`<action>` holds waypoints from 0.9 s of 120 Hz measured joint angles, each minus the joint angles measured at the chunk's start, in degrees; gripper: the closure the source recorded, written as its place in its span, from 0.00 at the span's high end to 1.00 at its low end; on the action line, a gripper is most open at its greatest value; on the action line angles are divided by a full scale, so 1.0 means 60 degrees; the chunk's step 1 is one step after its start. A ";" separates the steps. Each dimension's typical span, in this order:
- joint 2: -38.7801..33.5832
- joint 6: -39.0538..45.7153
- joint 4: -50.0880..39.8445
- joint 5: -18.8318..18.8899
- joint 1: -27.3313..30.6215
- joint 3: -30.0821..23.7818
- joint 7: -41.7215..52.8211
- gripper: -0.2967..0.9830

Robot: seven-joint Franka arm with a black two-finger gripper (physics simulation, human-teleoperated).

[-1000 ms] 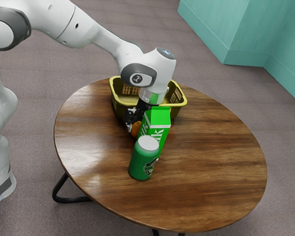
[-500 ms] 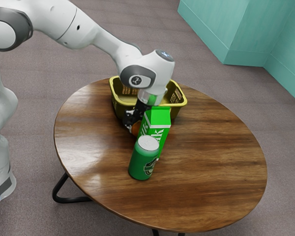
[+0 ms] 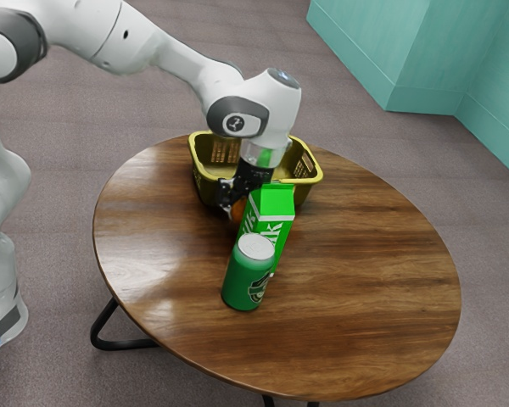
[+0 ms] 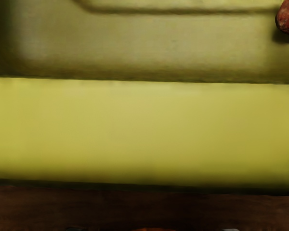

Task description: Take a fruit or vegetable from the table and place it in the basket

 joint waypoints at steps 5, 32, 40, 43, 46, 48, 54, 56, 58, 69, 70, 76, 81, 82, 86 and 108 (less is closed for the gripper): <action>-0.0062 -0.0038 0.0075 -0.0004 0.0002 0.0007 0.0010 0.46; -0.0383 -0.0447 0.0635 -0.0125 0.0010 0.0004 0.0062 0.46; -0.0452 -0.0639 0.0920 -0.0253 0.0009 0.0002 0.0091 0.46; -0.0483 -0.0703 0.1022 -0.0289 0.0009 0.0001 0.0102 0.46; -0.0506 -0.0765 0.1125 -0.0321 0.0010 0.0001 0.0112 0.46; -0.0517 -0.0802 0.1180 -0.0339 0.0011 0.0001 0.0118 0.46; -0.0545 -0.0896 0.1329 -0.0398 0.0018 0.0001 0.0136 0.46; -0.0553 -0.0923 0.1385 -0.0414 0.0024 0.0001 0.0142 0.46; -0.0558 -0.0947 0.1445 -0.0428 0.0031 0.0003 0.0148 0.46; -0.0564 -0.1079 0.1952 -0.0478 0.0097 0.0058 0.0184 0.46; -0.0564 -0.1095 0.2000 -0.0481 0.0105 0.0071 0.0188 0.46; -0.0562 -0.1180 0.2254 -0.0508 0.0131 0.0170 0.0211 0.46; -0.0556 -0.1234 0.2389 -0.0561 0.0152 0.0309 0.0238 0.46; -0.0554 -0.1244 0.2407 -0.0570 0.0160 0.0330 0.0243 0.46; -0.0543 -0.1278 0.2454 -0.0600 0.0168 0.0440 0.0268 0.46; -0.0408 -0.1368 0.2508 -0.0732 0.0448 0.0582 0.0410 0.46</action>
